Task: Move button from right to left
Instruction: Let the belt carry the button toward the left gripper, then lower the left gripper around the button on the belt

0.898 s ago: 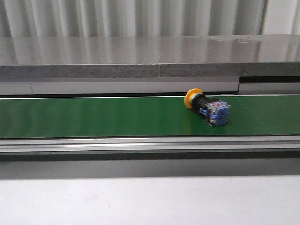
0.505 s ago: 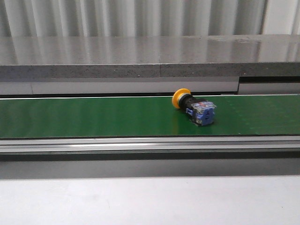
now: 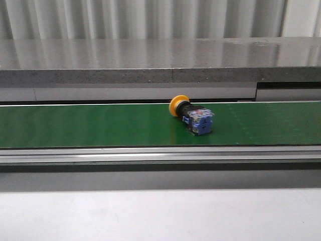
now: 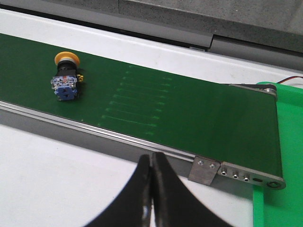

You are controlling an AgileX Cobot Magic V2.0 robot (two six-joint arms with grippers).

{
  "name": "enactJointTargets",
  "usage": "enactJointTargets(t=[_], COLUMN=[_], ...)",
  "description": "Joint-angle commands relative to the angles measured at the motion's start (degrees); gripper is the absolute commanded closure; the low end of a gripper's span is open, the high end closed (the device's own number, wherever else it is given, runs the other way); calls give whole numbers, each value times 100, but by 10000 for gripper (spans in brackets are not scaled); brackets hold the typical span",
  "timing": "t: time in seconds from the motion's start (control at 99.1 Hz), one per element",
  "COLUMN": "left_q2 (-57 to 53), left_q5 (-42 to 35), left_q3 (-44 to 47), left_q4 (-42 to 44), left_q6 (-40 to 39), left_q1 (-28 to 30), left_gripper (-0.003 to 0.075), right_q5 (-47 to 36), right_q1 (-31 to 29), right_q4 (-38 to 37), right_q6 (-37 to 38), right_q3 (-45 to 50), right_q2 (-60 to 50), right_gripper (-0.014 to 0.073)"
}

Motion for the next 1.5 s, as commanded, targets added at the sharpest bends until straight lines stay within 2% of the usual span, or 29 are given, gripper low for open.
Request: enactJointTargets(t=[0.0,0.202,0.626,0.868,1.06,1.302,1.494], left_q2=[324,1029,2419,3423,4203,4971,5169], left_q5=[-36,77,89,204,82,96,20], left_q3=[-454,-902,-1897,-2702,-3124,-3533,-3580], left_q4=[-233,-563,-551,-562,-600,-1311,-1352], left_q6=[-98,-209,-1115,-1298,-1723,-1736,-1736], left_q1=[9,-276,-1854,-2670,-2884,-2925,-2925], left_gripper=[157,157,157,157,157,158,157], right_q5=[-428,-428,-428,-428,-428,-428,-428], right_q1=[14,14,14,14,14,14,14], right_q4=[51,51,51,51,51,51,51], right_q6=[-51,-51,-51,-51,-51,-51,-51], right_q3=[-142,-142,-142,-142,-142,-142,-142], right_q2=[23,23,23,23,23,23,23], right_gripper=[660,660,660,660,660,660,660])
